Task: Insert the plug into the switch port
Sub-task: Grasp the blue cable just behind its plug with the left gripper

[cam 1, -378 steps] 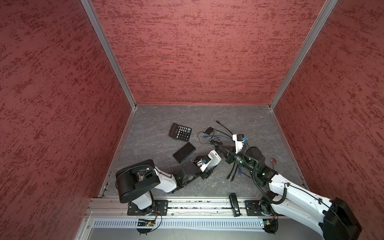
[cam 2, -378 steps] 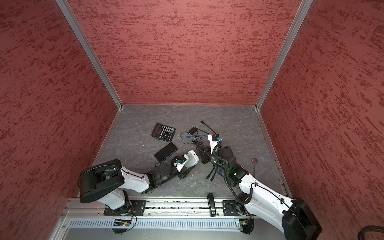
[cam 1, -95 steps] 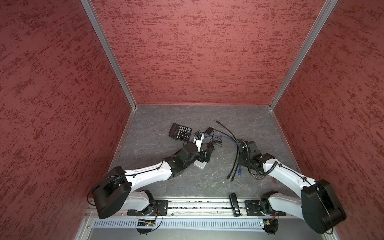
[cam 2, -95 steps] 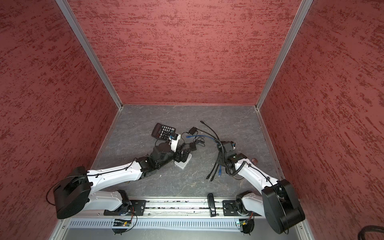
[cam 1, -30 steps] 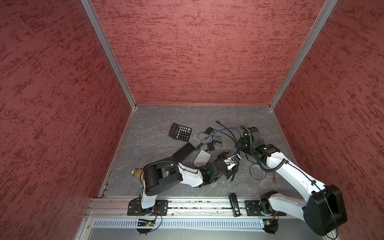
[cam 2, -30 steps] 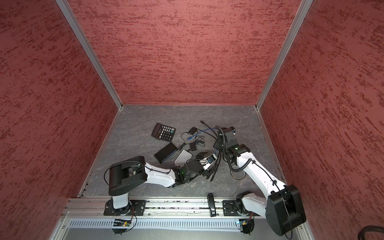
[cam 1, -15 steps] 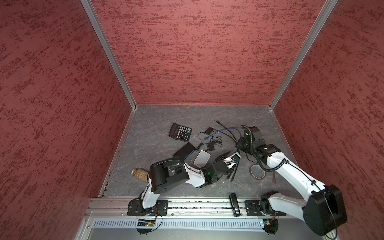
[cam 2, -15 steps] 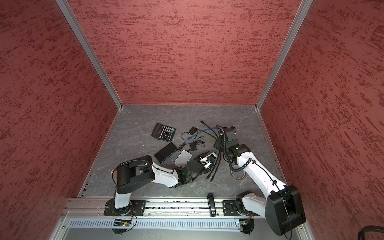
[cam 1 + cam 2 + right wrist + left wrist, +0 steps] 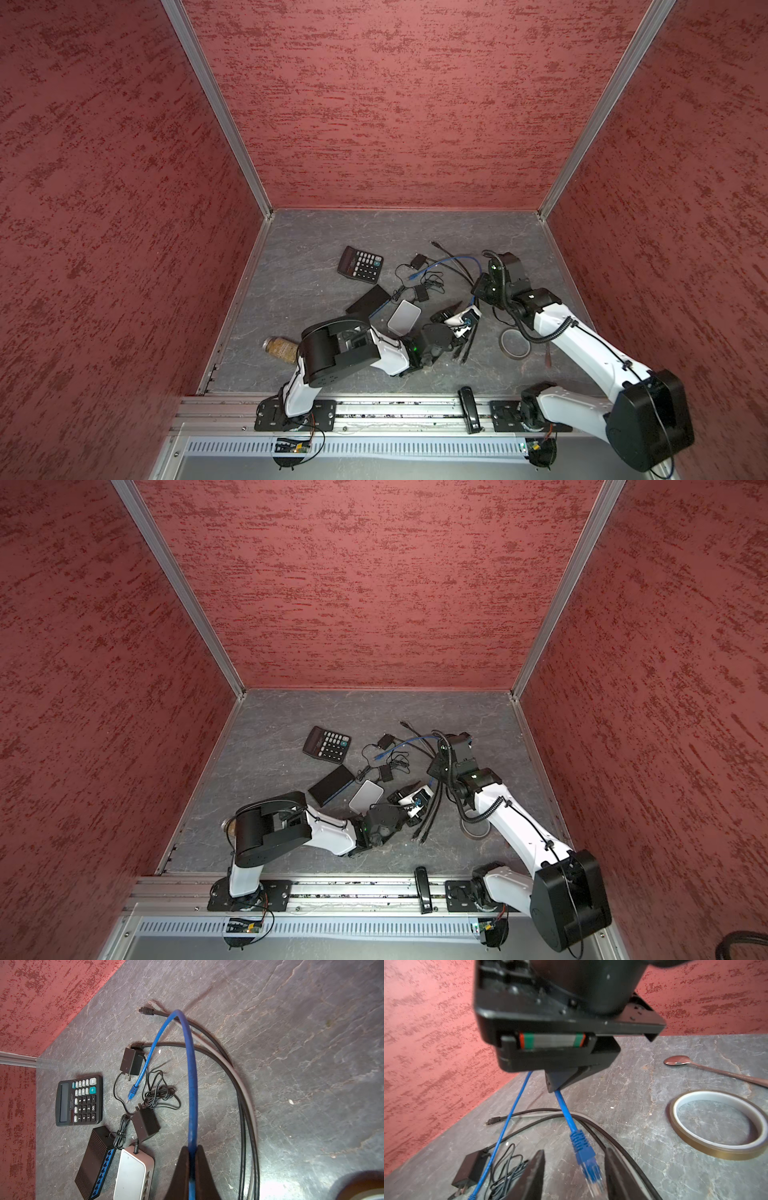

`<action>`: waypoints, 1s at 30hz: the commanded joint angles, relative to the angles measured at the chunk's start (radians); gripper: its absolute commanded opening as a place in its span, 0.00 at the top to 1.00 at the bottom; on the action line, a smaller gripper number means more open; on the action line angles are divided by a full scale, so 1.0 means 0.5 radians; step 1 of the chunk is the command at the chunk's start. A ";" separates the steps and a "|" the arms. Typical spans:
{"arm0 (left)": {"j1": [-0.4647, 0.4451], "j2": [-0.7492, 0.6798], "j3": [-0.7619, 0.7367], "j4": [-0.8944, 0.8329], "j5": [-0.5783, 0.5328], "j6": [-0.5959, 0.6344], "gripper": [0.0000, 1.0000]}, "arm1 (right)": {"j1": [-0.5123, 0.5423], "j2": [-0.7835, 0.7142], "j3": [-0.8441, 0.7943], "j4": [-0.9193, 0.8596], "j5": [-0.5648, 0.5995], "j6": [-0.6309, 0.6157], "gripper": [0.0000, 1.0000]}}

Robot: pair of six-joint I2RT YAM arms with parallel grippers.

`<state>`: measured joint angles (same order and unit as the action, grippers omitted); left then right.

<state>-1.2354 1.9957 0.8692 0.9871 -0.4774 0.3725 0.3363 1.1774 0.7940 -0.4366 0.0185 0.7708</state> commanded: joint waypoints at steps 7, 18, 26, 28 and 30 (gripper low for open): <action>-0.051 0.126 0.059 -0.020 -0.099 -0.002 0.43 | -0.022 -0.021 0.052 0.054 -0.017 0.042 1.00; -0.057 0.212 0.121 0.081 -0.204 0.070 0.55 | -0.026 -0.045 0.049 0.060 -0.015 0.034 1.00; -0.056 0.227 0.135 0.146 -0.226 0.127 0.57 | -0.028 -0.035 0.046 0.072 -0.031 0.026 1.00; -0.054 0.233 0.142 0.146 -0.216 0.132 0.61 | -0.028 -0.037 0.042 0.075 -0.031 0.026 1.00; -0.054 0.236 0.145 0.145 -0.208 0.138 0.67 | -0.028 -0.040 0.040 0.075 -0.033 0.027 1.00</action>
<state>-1.2621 2.0892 0.9195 1.0267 -0.5781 0.4267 0.3298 1.1755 0.7940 -0.4297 0.0036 0.7704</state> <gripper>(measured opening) 0.350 0.064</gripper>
